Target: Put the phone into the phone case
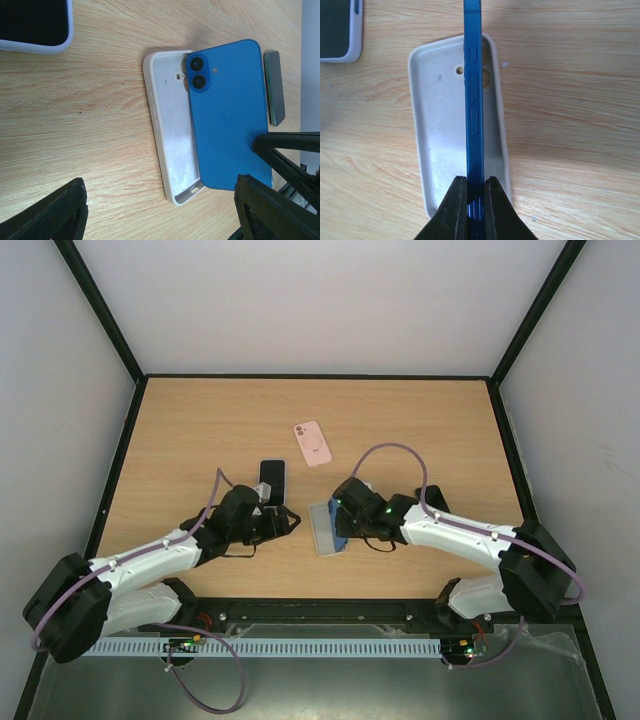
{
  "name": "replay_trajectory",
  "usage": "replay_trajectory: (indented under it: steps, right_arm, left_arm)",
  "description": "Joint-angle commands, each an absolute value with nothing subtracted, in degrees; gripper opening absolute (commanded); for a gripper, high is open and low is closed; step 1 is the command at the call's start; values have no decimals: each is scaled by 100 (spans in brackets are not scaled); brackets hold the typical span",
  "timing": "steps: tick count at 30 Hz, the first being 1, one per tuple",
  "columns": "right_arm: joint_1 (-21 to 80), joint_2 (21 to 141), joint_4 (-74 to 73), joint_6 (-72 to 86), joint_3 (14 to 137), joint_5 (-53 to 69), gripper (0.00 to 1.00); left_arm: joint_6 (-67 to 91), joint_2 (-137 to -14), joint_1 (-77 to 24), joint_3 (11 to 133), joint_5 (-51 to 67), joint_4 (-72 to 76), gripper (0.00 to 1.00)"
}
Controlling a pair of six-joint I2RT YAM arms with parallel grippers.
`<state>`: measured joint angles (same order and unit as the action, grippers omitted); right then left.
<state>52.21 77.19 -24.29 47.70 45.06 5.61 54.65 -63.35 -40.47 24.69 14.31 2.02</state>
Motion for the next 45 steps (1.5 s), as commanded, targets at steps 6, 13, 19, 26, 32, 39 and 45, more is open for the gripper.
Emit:
replay_trajectory:
  steps: [6,13,19,26,32,39,45]
  right_arm:
    - [5340,7839,-3318,4545,5140,-332,2]
    - [5550,8404,-3493,4538,5400,-663,3]
    - [5746,8831,-3461,4625,5646,-675,16]
    - [5783,8965,-2589,4800,5217,-119,22]
    - [5793,9062,-2153,4862,5123,-36,35]
    - [5801,9158,-1873,5037,5047,-118,37]
    - [5801,9147,-1775,4992,5048,-154,45]
  left_arm:
    - [5461,-6169,-3965,2369,1339,194,78]
    - [5492,-6087,-3948,2352,1401,167,77]
    - [5540,-5965,-3912,2295,1389,118,76]
    - [5638,-6075,-3812,2255,1589,293,72]
    - [5692,-6072,-3743,2187,1580,321,70]
    - [5749,-6026,-3674,2193,1636,284,68]
    - [5762,-6030,-3665,2209,1578,246,68]
